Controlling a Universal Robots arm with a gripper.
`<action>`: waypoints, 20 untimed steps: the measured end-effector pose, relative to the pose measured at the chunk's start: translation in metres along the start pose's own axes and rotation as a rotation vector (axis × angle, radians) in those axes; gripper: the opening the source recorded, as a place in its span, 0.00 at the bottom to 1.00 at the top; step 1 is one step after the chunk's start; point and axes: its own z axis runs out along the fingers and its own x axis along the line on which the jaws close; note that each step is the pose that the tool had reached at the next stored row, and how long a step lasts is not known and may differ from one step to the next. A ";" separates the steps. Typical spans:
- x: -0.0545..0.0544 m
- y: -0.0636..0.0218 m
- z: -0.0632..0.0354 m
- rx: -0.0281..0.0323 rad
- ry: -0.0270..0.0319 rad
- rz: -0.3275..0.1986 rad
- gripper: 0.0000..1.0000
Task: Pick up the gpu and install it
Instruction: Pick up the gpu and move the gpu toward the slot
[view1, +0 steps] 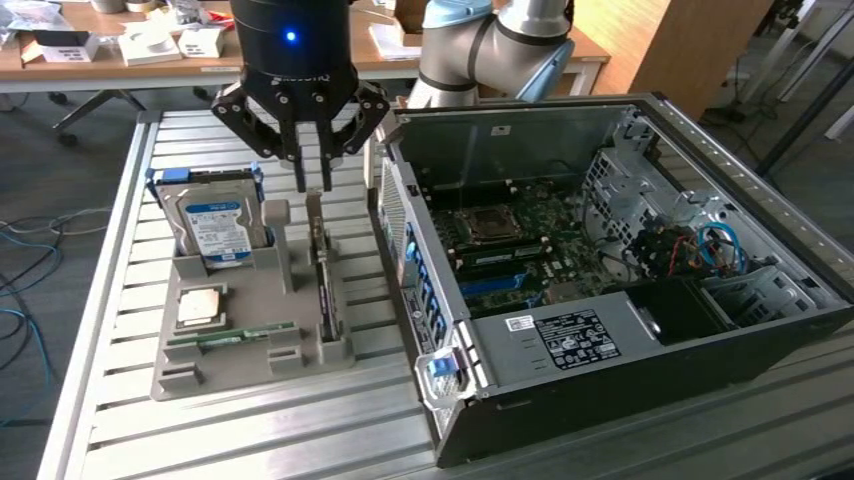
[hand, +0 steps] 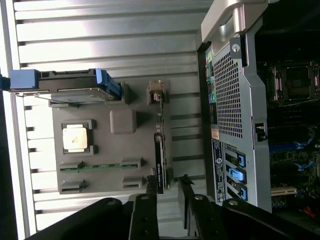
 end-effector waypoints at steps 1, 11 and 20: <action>0.000 0.0000 0.0000 0.0000 0.0000 0.000 0.29; 0.000 0.0000 0.0000 0.0000 0.0001 0.000 0.47; 0.000 -0.0005 0.0105 -0.0001 0.0000 0.000 0.47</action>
